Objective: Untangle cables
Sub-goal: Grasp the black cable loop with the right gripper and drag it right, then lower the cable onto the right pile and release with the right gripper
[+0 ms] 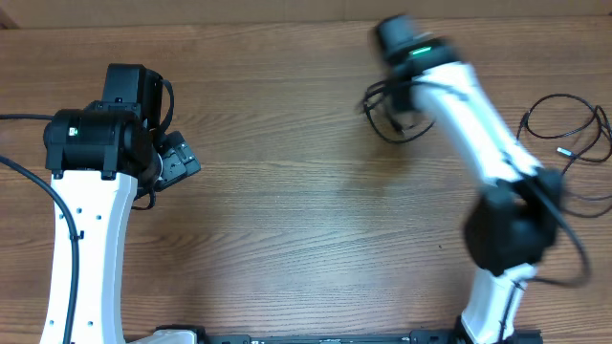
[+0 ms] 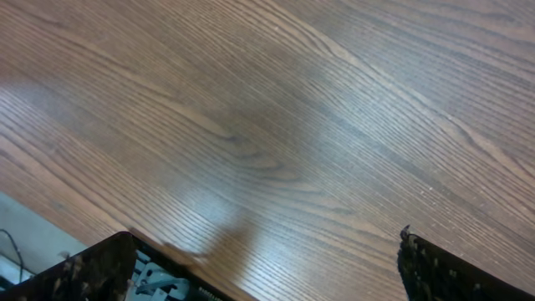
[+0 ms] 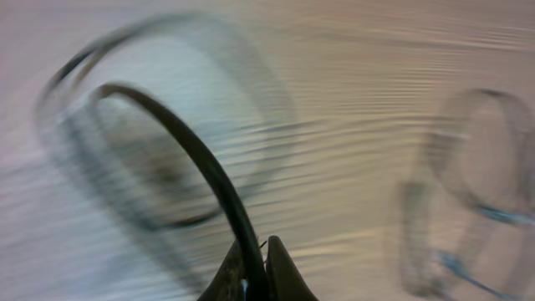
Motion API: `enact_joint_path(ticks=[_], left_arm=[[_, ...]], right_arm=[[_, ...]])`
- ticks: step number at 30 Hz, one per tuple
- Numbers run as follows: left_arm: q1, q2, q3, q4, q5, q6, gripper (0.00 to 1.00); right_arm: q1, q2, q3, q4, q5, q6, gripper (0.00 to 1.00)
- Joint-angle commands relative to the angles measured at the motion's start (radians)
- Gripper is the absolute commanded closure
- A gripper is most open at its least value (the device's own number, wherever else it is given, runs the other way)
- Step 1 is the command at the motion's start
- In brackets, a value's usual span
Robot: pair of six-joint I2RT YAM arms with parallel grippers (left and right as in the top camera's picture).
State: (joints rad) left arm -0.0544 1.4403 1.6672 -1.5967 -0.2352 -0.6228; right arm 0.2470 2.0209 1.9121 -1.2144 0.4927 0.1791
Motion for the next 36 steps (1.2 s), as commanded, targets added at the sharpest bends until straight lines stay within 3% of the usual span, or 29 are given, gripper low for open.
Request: enact_joint_path(ticks=[1,8,13,19,24,25,28,36], left_arm=[[0.000,0.000,-0.005,0.013,0.023,-0.001,0.00],[0.000,0.000,-0.005,0.038,0.053,-0.001,0.00],[0.000,0.000,-0.005,0.038,0.053,-0.001,0.00],[-0.001,0.000,-0.005,0.039,0.053,-0.002,0.00],[-0.001,0.000,-0.005,0.038,0.053,0.000,0.00],[-0.001,0.000,-0.005,0.038,0.053,0.005,0.00],[-0.001,0.000,-0.005,0.038,0.053,0.018,0.01],[-0.002,0.000,-0.005,0.100,0.053,0.026,0.01]], right_arm=[[-0.140,-0.117,0.027,-0.024,0.071,0.035,0.96],[-0.438,-0.229,0.027,-0.022,0.061,0.043,0.96],[-0.602,-0.271,0.027,-0.012,-0.057,0.150,0.96],[-0.663,-0.264,0.026,0.008,-0.339,0.132,0.94],[-0.663,-0.248,0.025,0.002,-0.353,0.127,0.90],[-0.663,-0.246,0.025,0.000,-0.352,0.127,0.84],[-0.666,-0.244,0.025,-0.004,-0.352,0.127,0.51],[-0.663,-0.244,0.025,-0.079,-0.457,0.108,0.03]])
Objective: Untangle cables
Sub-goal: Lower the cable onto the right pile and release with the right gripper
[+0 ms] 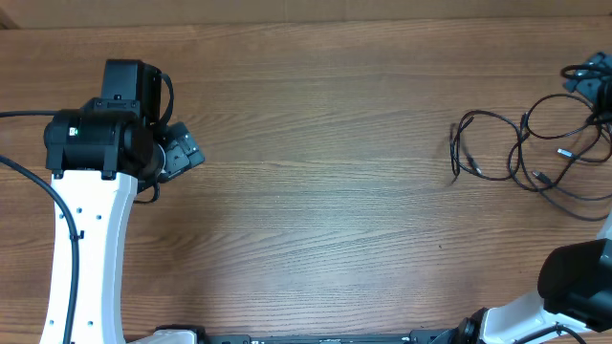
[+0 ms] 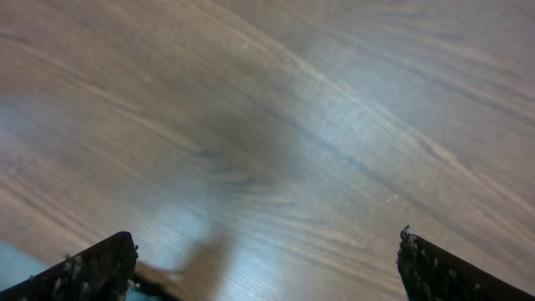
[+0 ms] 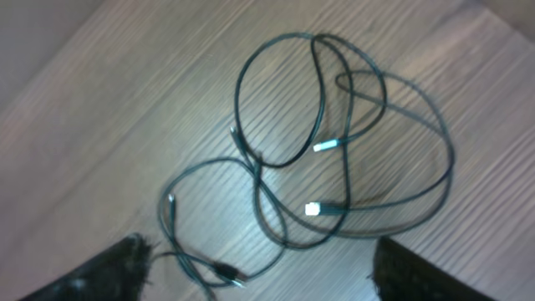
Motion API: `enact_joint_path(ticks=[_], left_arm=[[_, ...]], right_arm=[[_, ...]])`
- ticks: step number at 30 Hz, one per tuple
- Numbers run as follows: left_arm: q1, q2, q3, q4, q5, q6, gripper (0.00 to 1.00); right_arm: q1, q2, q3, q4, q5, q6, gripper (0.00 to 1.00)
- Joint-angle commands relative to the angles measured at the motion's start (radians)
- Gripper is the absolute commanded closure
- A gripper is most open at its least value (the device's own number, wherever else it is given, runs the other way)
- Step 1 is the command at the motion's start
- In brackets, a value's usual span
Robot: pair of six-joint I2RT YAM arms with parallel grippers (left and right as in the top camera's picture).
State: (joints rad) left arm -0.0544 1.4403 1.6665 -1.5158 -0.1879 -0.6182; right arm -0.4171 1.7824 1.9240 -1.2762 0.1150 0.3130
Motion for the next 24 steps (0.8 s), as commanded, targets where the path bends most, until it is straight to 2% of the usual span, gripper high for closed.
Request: enact_joint_path(ticks=[1,4,7,13,19,21,24], left_arm=[[-0.005,0.000,-0.005,0.038,0.009,0.035,0.01],[-0.007,0.000,-0.005,0.110,0.065,0.099,0.01],[-0.008,0.000,-0.005,0.164,0.132,0.140,0.00],[-0.008,0.000,-0.005,0.176,0.149,0.144,0.00],[-0.008,0.000,-0.005,0.157,0.148,0.148,0.00],[-0.008,0.000,-0.005,0.154,0.148,0.148,0.00],[-0.008,0.000,-0.005,0.153,0.148,0.151,0.00]], right_arm=[[0.004,-0.005,0.013,-0.031,-0.133,-0.069,0.02],[0.028,-0.005,0.013,-0.070,-0.355,-0.246,0.01],[0.072,-0.005,0.013,-0.110,-0.485,-0.393,0.00],[0.205,-0.005,-0.037,-0.126,-0.370,-0.401,0.00],[0.317,-0.002,-0.227,-0.020,-0.243,-0.388,0.01],[0.338,-0.002,-0.301,0.029,-0.238,-0.389,0.04],[0.356,-0.002,-0.411,0.117,-0.239,-0.388,0.19]])
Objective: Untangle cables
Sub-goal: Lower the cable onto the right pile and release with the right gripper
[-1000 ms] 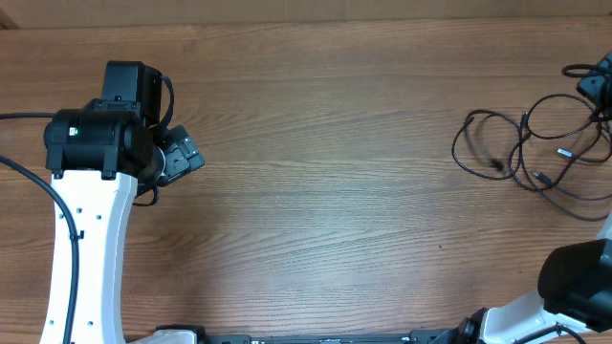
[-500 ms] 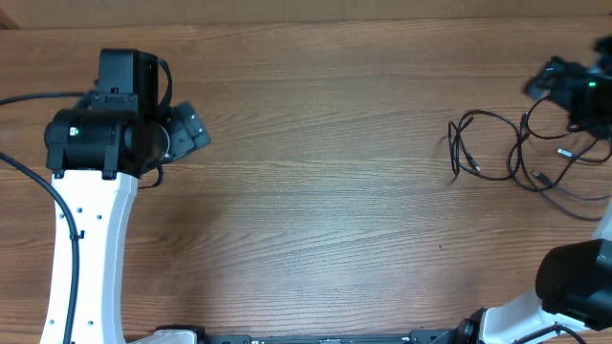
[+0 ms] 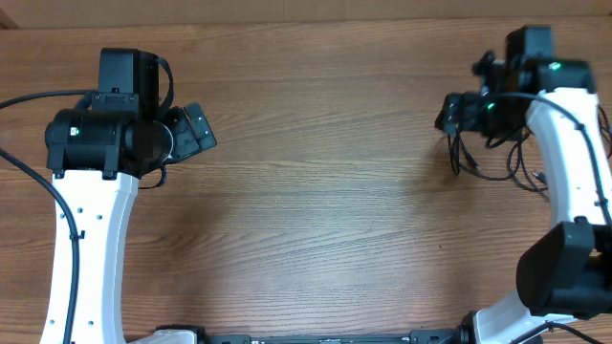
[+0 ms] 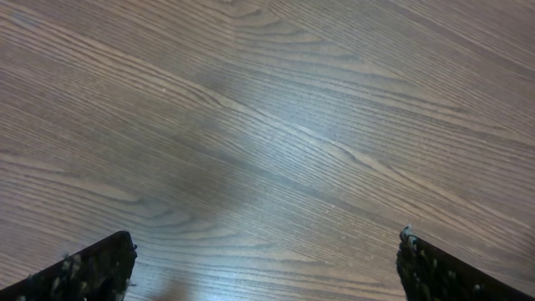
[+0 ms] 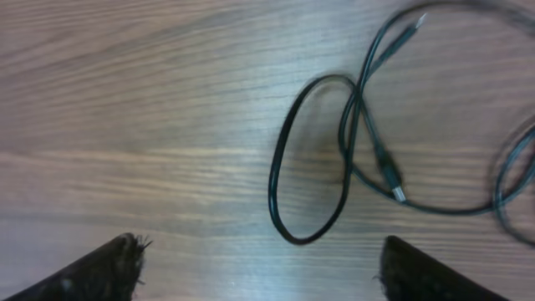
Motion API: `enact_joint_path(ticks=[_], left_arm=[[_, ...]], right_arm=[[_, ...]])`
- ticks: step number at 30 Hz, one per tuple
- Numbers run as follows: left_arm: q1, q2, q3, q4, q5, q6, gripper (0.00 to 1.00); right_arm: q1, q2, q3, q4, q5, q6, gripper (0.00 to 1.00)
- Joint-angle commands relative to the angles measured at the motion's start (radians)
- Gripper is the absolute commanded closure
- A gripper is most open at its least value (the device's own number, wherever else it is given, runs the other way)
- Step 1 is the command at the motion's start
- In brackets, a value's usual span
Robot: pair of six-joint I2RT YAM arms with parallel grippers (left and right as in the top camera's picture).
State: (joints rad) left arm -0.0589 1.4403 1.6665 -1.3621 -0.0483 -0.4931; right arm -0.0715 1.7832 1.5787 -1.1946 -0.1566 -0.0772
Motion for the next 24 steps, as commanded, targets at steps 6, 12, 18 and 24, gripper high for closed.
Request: enact_joint_path(ticks=[6,12,18,24], left_arm=[[-0.003,0.000,-0.005,-0.003,0.009,0.026,0.00],[-0.003,0.000,-0.005,-0.005,0.009,0.026,0.00],[-0.003,0.000,-0.005,-0.019,0.009,0.026,0.00],[-0.003,0.000,-0.005,-0.019,0.009,0.025,0.00]], right_arm=[[0.013,-0.002,-0.270,0.246,0.034,0.051,0.41],[0.006,-0.007,-0.284,0.289,0.129,0.175,0.96],[-0.058,-0.065,-0.108,0.203,0.328,0.303,0.96],[-0.211,-0.139,0.177,0.099,0.547,0.370,0.96]])
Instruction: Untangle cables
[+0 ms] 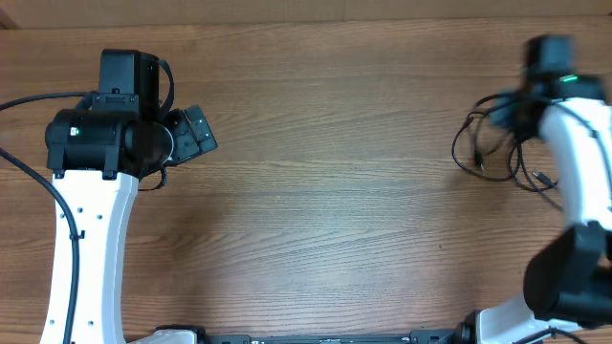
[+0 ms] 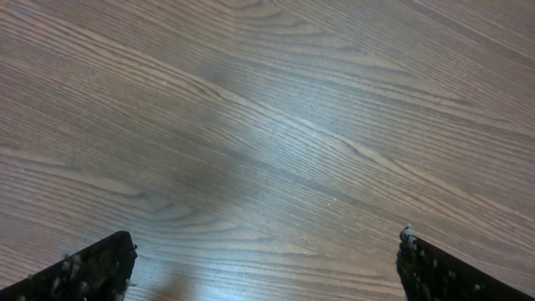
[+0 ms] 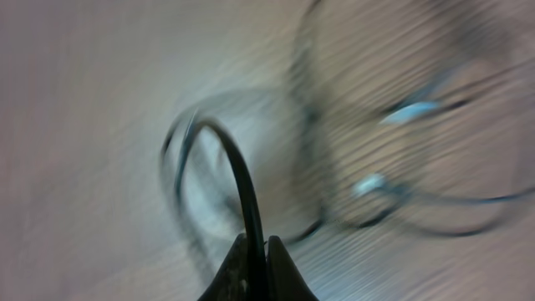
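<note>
Thin black cables (image 1: 497, 158) lie in tangled loops at the table's far right. The right wrist view is blurred by motion; in it my right gripper (image 3: 257, 251) is shut on one black cable (image 3: 238, 180), which arches up from between the fingers. More loops and pale plug ends (image 3: 368, 184) lie beneath it. From overhead the right gripper (image 1: 505, 110) is a dark blur over the tangle's upper left part. My left gripper (image 2: 264, 251) is open above bare wood at the left (image 1: 194, 134), far from the cables.
The brown wooden table (image 1: 316, 210) runs between the two arms. Its back edge (image 1: 287, 21) lies just behind both arms. The left arm's own black cable (image 1: 29, 105) trails off the left side.
My right gripper was open above a cable loop; now it is shut on a black cable and sits further right. The loop's left end has shifted slightly right. The left arm has not moved.
At first my right gripper was shut on a cable near the table's back middle. Then the cables all lay together at the far right, the gripper open above them. It then stood open over the leftmost loop, and now holds a cable.
</note>
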Motion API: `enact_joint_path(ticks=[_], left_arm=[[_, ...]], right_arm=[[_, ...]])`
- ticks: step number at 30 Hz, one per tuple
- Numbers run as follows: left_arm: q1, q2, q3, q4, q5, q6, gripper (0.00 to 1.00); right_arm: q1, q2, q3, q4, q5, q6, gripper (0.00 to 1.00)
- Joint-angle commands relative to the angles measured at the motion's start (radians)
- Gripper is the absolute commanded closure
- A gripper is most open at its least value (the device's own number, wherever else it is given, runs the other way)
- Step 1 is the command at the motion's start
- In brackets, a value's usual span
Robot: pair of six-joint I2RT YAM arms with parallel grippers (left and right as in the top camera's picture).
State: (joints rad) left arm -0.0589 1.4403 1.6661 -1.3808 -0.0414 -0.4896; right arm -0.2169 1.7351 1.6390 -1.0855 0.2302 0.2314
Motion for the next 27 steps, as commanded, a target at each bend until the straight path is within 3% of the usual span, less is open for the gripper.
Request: enact_joint_path(ticks=[1,6,13,14,19,21,27], left_arm=[[-0.003,0.000,-0.004,-0.001,0.002,0.022,0.00],[-0.003,0.000,-0.004,-0.001,0.002,0.022,0.00],[-0.003,0.000,-0.004,-0.006,0.017,0.022,0.00],[-0.003,0.000,-0.004,-0.007,0.017,0.022,0.00],[-0.003,0.000,-0.004,-0.014,0.016,0.023,0.00],[-0.003,0.000,-0.004,-0.014,0.017,0.023,0.00],[-0.003,0.000,-0.004,-0.014,0.016,0.023,0.00]], right_arm=[[-0.094,-0.098,0.154,-0.013,0.169,0.061,0.96],[-0.229,-0.122,0.249,-0.014,0.169,0.081,0.96],[-0.307,-0.084,0.180,-0.027,0.100,0.136,0.96],[-0.306,-0.076,0.167,-0.027,0.100,0.136,0.92],[-0.306,-0.027,0.146,-0.043,0.058,0.135,0.32],[-0.306,-0.024,0.146,-0.047,0.027,0.135,0.24],[-0.306,-0.026,0.146,-0.057,-0.046,0.124,0.16]])
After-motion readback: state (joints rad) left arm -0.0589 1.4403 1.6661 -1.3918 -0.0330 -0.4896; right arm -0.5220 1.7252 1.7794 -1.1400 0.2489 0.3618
